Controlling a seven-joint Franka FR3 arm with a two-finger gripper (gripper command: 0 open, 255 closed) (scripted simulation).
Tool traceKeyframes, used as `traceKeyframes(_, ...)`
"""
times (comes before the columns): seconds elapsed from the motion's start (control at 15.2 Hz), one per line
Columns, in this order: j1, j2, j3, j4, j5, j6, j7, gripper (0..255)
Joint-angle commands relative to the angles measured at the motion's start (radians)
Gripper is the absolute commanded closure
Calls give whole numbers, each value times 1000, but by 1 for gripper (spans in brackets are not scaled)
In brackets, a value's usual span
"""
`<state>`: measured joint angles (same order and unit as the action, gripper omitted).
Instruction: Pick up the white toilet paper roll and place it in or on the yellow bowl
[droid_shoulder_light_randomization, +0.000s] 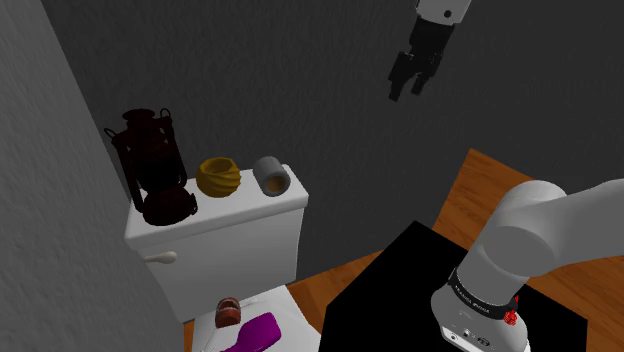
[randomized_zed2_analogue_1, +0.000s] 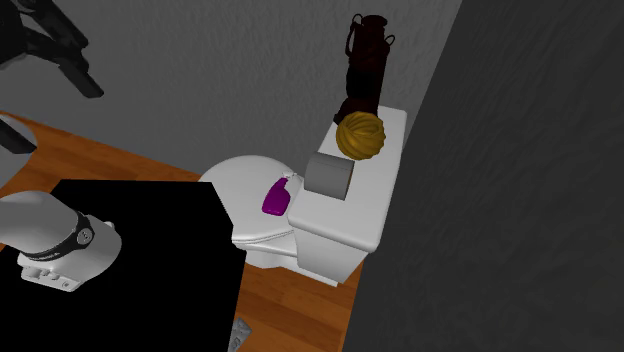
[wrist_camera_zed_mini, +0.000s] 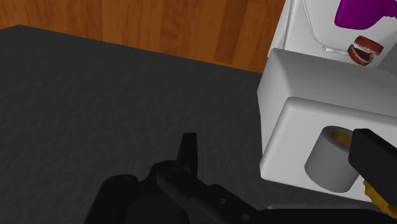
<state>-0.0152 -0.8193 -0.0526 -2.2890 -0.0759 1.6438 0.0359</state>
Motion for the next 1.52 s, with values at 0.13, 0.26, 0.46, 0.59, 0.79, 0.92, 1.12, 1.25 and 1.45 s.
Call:
traceKeyframes(0.13, 5, -45, 47, -91, 0, 92, 47, 0)
traceKeyframes(0.26, 12, -80, 96, -175, -1, 184, 96, 0)
traceKeyframes(0.46, 20, -113, 177, -287, -4, 328, 174, 0)
traceKeyframes(0.59, 24, -119, 235, -353, -8, 427, 232, 0)
traceKeyframes(0.79, 19, -103, 334, -433, -23, 581, 329, 0)
traceKeyframes(0.92, 3, -75, 410, -474, -40, 687, 404, 0)
traceKeyframes(1.12, -55, -12, 546, -513, -85, 846, 535, 0)
traceKeyframes(1.25, -126, 38, 659, -522, -131, 950, 637, 0)
traceKeyframes(1.45, -297, 98, 875, -509, -220, 1091, 811, 0)
